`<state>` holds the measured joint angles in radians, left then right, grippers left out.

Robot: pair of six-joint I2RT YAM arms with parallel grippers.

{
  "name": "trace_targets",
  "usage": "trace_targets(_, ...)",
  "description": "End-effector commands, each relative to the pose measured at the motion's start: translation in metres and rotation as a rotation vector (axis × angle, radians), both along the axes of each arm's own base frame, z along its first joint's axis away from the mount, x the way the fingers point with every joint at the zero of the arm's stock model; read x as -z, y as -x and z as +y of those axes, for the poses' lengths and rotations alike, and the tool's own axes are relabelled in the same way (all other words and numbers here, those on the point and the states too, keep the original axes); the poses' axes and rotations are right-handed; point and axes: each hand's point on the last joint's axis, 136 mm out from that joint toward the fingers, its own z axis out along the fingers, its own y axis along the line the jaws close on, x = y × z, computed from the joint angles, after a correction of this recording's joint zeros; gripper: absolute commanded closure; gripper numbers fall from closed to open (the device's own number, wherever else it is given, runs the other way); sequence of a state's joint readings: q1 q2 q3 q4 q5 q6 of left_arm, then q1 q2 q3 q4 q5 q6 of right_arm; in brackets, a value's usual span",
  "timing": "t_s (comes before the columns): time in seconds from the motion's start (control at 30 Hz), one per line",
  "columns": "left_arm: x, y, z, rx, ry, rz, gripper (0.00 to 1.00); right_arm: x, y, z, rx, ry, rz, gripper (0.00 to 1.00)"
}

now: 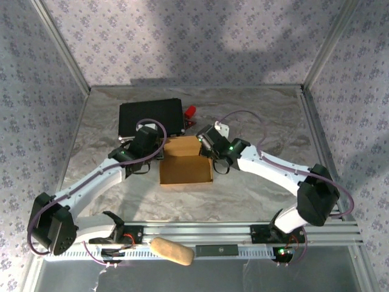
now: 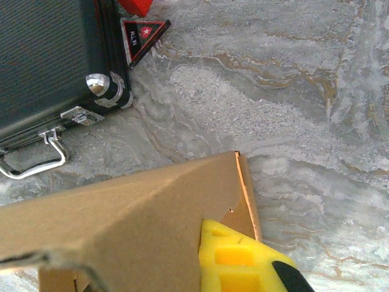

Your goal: Fold the paper box

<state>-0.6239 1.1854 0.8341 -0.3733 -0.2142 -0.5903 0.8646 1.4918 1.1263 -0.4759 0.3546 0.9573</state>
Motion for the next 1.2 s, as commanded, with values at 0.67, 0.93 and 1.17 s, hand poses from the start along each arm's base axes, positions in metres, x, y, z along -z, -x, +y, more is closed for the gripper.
trace_targets(0.67,0.031,0.058,-0.024,0.07,0.103,-0.121,0.91,0.054,0.059,-0.013,-0.105,0.22,-0.043,0.94)
trace_targets(0.93,0.052,0.071,-0.018,0.059,0.075,-0.1,0.91,0.063,0.066,-0.021,-0.105,0.252,-0.024,0.91)
trace_targets(1.17,0.068,0.085,-0.014,0.039,0.05,-0.089,0.91,0.07,0.077,-0.024,-0.11,0.277,-0.027,0.9)
